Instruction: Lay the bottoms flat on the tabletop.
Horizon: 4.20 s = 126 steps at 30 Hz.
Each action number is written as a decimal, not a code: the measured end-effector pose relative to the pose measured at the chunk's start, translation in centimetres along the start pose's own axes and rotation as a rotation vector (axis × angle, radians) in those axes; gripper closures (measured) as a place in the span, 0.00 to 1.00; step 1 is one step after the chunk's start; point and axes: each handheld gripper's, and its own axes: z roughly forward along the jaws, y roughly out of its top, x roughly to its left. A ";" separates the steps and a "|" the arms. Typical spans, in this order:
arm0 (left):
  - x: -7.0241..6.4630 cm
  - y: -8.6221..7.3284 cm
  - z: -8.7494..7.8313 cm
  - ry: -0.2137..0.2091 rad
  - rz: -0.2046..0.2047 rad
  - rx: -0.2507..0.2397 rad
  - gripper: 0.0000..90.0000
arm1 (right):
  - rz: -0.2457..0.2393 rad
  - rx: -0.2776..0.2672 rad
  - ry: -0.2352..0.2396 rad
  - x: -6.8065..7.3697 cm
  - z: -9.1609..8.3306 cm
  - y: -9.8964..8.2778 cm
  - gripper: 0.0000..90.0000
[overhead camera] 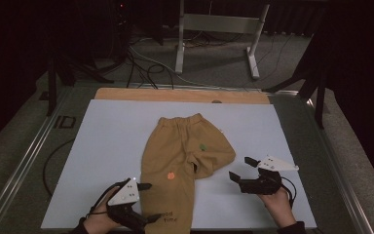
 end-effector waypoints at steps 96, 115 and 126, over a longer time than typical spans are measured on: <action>3.9 -4.1 -4.6 0.398 -0.175 -0.102 0.06 | -0.045 0.174 -0.044 -1.8 11.3 6.0 0.44; 3.9 -4.0 -4.9 0.407 -0.171 -0.122 0.06 | -0.149 0.276 -0.201 -0.5 8.7 -1.1 0.39; 3.9 -4.0 -4.7 0.405 -0.170 -0.117 0.06 | -0.120 0.176 -0.342 -4.1 7.4 0.2 0.76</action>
